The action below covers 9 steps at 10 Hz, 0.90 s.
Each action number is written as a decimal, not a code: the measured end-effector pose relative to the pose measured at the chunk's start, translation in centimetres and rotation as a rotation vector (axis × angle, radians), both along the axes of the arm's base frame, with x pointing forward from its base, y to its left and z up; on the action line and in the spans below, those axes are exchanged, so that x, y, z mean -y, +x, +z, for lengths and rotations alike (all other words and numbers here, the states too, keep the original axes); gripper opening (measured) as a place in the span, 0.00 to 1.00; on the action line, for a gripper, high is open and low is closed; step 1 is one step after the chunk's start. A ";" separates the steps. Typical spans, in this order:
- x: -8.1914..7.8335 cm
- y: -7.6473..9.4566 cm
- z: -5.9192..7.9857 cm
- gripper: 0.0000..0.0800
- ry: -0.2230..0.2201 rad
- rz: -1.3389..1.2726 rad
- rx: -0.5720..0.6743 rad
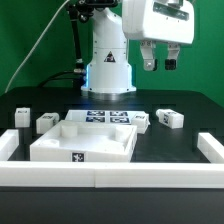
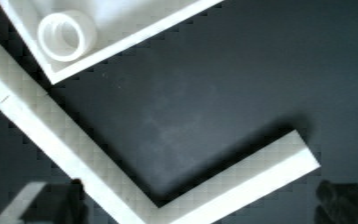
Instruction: Assemble one leg
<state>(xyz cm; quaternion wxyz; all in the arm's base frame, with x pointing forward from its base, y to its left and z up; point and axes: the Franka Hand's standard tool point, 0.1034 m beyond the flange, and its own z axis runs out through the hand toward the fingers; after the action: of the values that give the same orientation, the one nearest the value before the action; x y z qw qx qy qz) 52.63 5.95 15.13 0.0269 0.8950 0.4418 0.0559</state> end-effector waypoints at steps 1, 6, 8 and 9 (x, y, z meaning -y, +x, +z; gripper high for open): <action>0.0 0.0 0.0 0.81 0.000 0.000 0.000; 0.0 0.0 -0.1 0.81 0.000 0.000 -0.001; 0.7 -0.3 -0.4 0.81 -0.006 0.073 0.020; 2.2 -1.5 -1.2 0.81 -0.019 0.190 0.024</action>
Offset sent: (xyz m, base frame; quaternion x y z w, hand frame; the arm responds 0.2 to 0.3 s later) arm 0.0000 0.0000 0.0000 0.0000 0.0000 0.0000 1.0000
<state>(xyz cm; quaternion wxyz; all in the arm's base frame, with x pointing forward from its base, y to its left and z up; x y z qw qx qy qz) 51.09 3.70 13.93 0.0351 0.8479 0.5250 0.0648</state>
